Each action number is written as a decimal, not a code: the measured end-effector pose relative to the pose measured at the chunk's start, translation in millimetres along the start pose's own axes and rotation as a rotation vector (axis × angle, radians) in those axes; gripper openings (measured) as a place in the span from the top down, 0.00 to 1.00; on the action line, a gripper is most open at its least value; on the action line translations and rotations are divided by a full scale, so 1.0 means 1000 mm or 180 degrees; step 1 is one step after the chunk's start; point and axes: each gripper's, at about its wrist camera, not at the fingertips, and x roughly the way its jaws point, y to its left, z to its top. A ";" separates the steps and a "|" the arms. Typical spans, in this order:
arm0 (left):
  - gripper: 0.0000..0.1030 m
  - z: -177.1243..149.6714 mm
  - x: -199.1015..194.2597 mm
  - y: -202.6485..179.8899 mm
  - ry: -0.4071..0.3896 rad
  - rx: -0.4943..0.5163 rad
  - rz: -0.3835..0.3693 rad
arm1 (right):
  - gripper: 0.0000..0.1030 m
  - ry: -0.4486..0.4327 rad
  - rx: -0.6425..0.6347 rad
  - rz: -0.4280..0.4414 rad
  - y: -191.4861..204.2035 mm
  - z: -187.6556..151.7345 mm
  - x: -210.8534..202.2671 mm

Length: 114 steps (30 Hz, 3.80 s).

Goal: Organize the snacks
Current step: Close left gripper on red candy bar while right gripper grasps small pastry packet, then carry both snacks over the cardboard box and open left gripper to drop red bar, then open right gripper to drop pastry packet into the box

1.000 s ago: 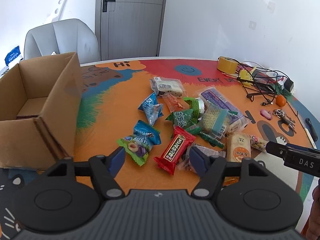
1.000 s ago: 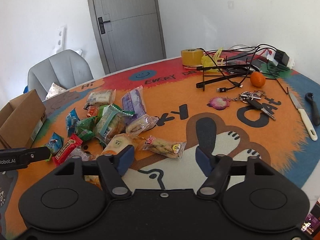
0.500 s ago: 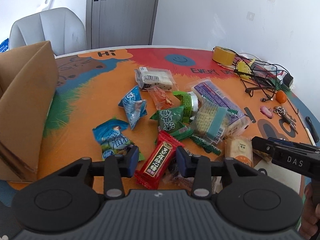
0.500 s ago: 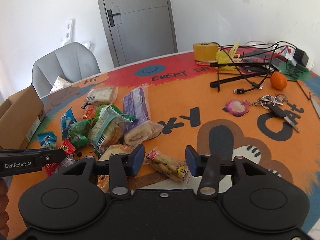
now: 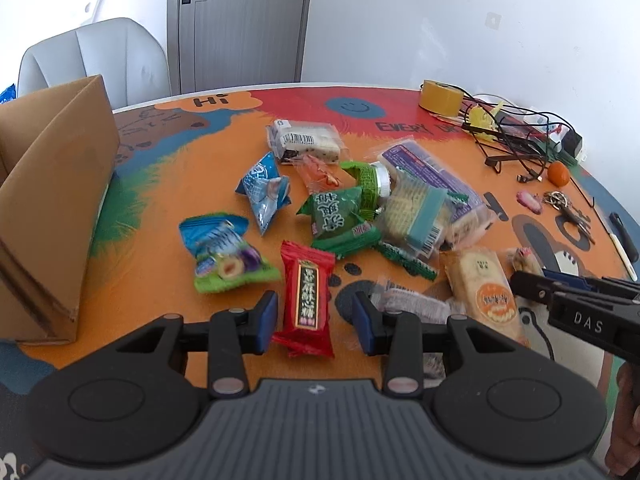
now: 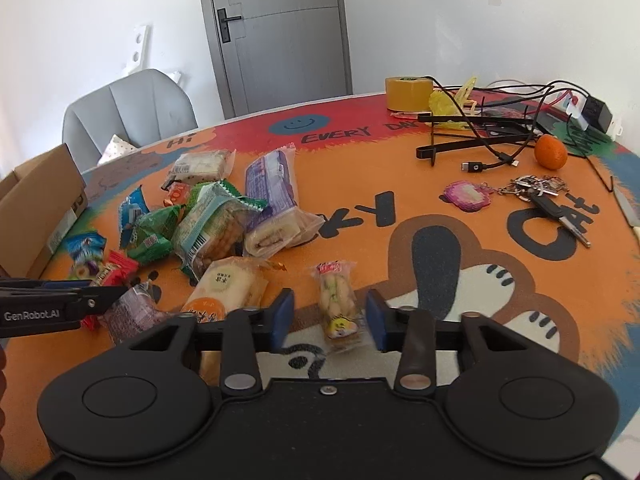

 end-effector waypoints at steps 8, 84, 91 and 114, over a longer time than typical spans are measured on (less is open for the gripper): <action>0.83 -0.006 -0.014 0.003 -0.0099 -0.0018 0.0100 | 0.80 0.0029 0.0058 0.0069 0.003 -0.002 -0.012; 0.71 0.032 -0.119 0.196 -0.0874 -0.0920 0.1033 | 0.80 -0.0346 -0.0715 0.1584 0.270 0.086 0.006; 0.46 0.028 -0.143 0.199 -0.1036 -0.1054 0.1111 | 0.79 -0.0282 -0.0685 0.1694 0.278 0.088 0.011; 0.13 0.027 -0.164 0.180 -0.1248 -0.1321 0.1446 | 0.00 -0.0681 -0.0367 0.1246 0.219 0.088 -0.036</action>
